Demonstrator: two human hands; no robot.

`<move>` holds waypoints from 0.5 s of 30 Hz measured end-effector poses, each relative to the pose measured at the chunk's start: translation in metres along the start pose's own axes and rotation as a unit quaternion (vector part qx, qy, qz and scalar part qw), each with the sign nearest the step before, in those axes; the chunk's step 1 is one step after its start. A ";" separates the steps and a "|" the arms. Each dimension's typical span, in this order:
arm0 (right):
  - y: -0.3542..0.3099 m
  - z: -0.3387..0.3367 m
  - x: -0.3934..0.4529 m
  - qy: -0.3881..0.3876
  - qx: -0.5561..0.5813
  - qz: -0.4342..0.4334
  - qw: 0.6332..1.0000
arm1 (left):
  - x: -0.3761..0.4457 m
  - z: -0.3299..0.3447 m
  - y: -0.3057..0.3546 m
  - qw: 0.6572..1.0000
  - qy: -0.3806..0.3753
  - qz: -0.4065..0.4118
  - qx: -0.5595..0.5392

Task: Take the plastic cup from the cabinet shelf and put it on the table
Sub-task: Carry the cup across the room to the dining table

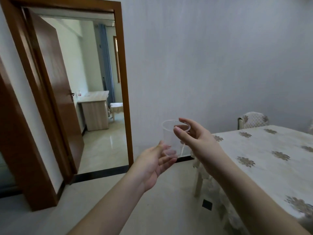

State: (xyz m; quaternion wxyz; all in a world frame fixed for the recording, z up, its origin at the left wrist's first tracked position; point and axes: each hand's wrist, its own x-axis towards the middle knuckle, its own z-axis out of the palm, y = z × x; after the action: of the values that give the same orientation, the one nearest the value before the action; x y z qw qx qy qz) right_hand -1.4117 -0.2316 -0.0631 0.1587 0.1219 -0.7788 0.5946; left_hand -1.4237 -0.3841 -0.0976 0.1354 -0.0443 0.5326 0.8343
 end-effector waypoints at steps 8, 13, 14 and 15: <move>0.058 -0.014 0.090 0.000 0.016 0.012 1.000 | 0.108 0.012 0.002 1.000 -0.003 -0.021 -0.012; 0.107 -0.053 0.154 0.011 0.059 0.037 0.998 | 0.189 0.050 -0.002 1.000 -0.008 -0.017 -0.009; 0.115 -0.062 0.167 0.011 0.060 0.040 0.997 | 0.205 0.059 -0.001 1.000 -0.012 -0.017 -0.010; 0.122 -0.071 0.181 0.009 0.059 0.042 0.997 | 0.220 0.068 -0.001 1.000 -0.013 -0.021 -0.009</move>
State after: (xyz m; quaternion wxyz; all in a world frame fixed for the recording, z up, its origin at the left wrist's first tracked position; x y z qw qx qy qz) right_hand -1.6173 -0.1314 -0.0835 0.1332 0.0925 -0.7452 0.6468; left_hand -1.6300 -0.2833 -0.1170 0.1594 -0.0455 0.5221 0.8366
